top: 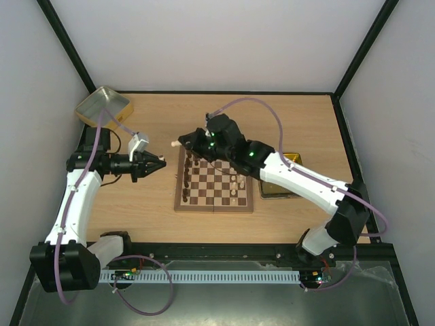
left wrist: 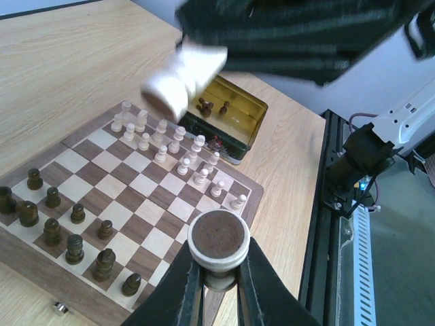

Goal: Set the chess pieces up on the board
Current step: Place the chess piece on the chessboard.

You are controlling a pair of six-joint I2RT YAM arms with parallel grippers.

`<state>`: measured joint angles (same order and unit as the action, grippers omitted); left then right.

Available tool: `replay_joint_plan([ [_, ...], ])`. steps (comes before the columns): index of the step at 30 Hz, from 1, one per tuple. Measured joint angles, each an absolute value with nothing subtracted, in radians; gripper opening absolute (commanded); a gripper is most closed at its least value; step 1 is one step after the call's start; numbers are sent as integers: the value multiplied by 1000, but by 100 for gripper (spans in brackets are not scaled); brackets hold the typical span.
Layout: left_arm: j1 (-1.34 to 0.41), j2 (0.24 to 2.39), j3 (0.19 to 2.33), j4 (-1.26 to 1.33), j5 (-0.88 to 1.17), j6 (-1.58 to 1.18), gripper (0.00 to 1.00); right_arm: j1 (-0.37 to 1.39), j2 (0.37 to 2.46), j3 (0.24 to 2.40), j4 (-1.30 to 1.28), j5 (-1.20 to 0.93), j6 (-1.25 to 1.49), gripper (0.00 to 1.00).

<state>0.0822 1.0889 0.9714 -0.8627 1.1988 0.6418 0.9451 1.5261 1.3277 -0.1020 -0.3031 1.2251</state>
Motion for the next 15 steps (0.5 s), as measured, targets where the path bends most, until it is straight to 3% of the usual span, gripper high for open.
replay_joint_plan([
  [7, 83, 1084, 962, -836, 1169, 613, 2, 942, 1509, 1490, -472, -53, 1029, 2],
  [15, 83, 1080, 957, -794, 1132, 564, 2, 942, 1472, 1369, -810, 131, 915, 2],
])
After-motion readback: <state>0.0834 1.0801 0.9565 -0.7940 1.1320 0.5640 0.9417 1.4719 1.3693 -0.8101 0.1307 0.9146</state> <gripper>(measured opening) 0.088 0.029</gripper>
